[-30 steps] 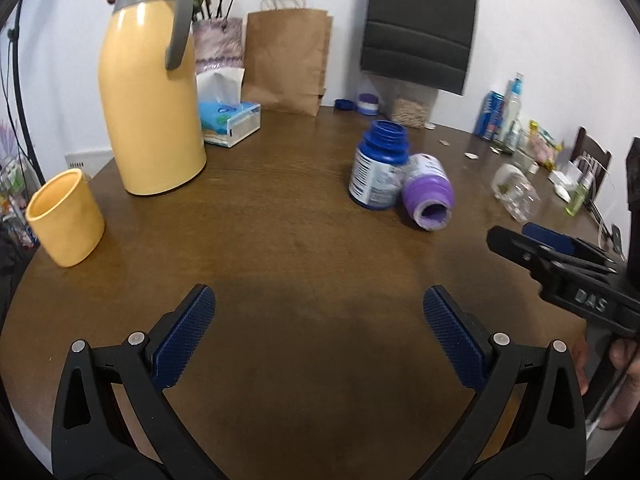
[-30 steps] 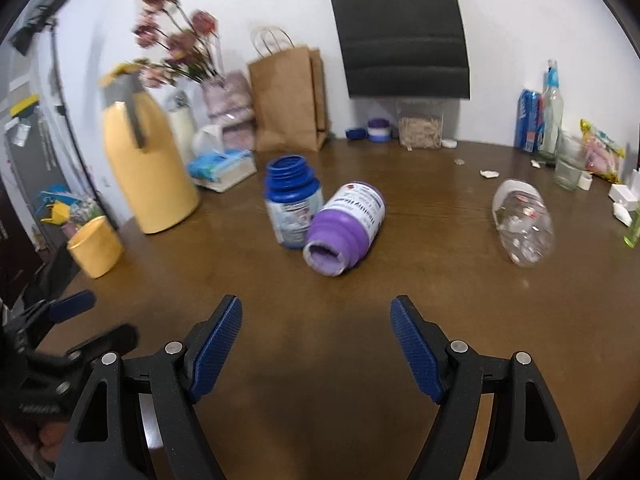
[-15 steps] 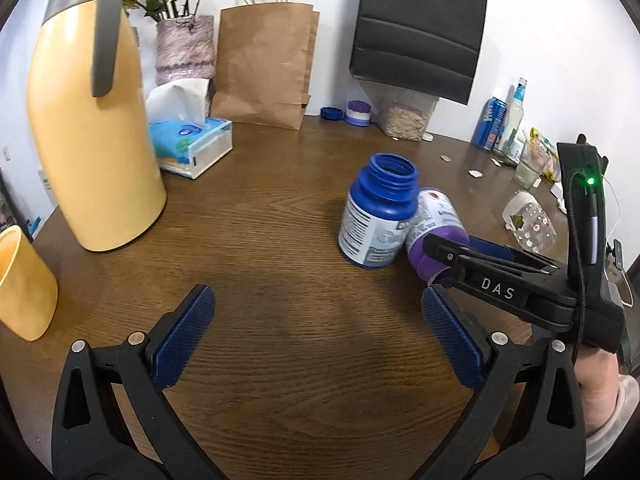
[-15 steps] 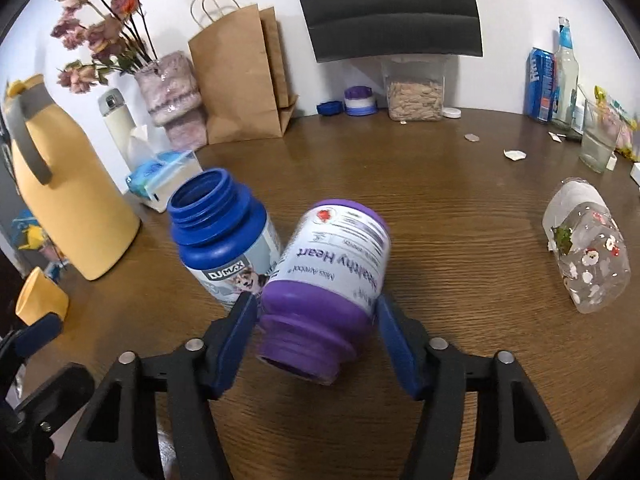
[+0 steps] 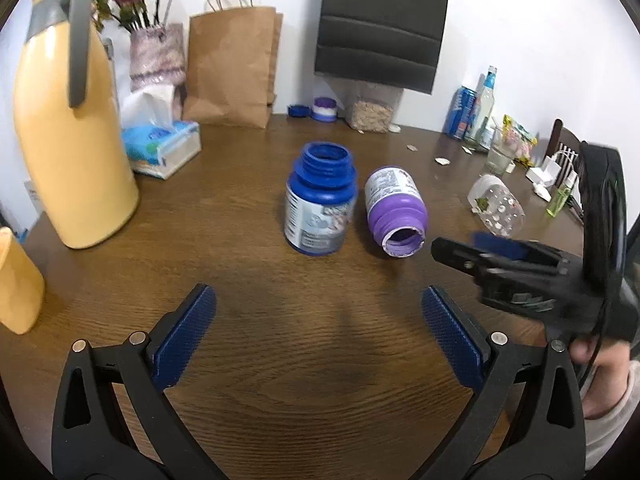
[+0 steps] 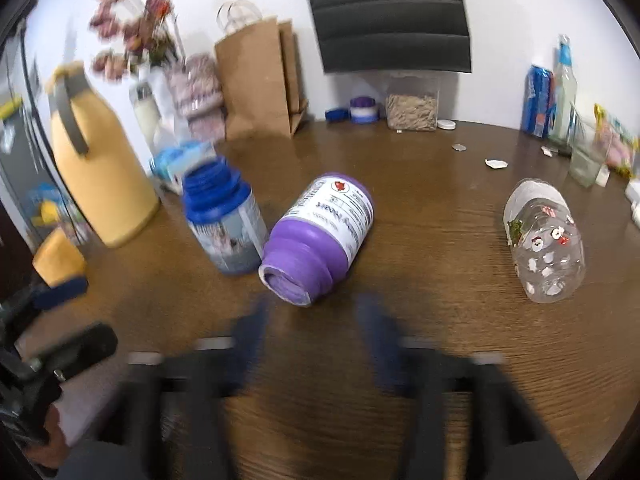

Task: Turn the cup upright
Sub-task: 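Close the right gripper around the purple bottle's body, then lift the purple bottle with the right gripper while the left gripper grasps it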

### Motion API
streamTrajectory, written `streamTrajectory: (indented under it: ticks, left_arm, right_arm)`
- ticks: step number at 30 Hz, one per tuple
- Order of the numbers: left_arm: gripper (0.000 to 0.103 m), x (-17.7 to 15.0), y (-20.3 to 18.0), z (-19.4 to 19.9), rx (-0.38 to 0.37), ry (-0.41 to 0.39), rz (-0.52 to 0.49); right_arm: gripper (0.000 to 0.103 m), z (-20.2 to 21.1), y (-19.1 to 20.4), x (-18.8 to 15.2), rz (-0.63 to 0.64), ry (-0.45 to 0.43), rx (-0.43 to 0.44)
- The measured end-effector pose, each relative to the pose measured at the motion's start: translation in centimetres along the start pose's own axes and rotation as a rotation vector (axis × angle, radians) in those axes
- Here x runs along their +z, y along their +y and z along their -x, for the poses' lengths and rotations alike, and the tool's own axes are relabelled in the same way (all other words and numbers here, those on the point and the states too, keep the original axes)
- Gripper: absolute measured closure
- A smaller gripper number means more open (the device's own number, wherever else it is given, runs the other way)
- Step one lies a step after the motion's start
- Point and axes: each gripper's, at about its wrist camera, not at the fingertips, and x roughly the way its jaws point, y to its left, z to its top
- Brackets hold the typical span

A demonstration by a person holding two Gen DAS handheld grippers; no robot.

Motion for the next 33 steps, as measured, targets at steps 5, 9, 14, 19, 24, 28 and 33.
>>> streamTrajectory:
  ticks: [5,9,14,19,24,28,33]
  left_arm:
    - [0.002,1.0,1.4,-0.2,0.039,-0.009,0.028]
    - [0.002,1.5,2.2,-0.5,0.054,-0.013,0.041]
    - [0.002,1.6,3.0,-0.8,0.065,-0.009,0.052]
    - [0.002,1.4,2.9,-0.9,0.044,-0.001,0.048]
    - [0.002,1.3,2.0,-2.0,-0.009,0.044,0.076]
    - [0.003,1.0,0.7,-3.5,-0.106,0.112,0.131]
    - [0.044,-1.0,-0.7,-4.8,-0.083,0.216,0.093]
  right_arm:
    - [0.006,-4.0,0.2,3.7,-0.077,0.014,-0.036]
    - [0.016,-9.3,0.3,5.1,-0.156,0.129,0.017]
    - [0.035,-10.7,-0.2,4.8,-0.186,0.158,0.009]
    - [0.035,-7.2,0.0,2.5,-0.059,0.186,0.027]
    - [0.034,-2.8,3.9,-2.6,0.178,0.265,0.169]
    - [0.034,-0.3,7.9,-6.2,0.367,0.279,0.329]
    - [0.033,0.6,8.4,-7.5,0.444,0.261,0.268]
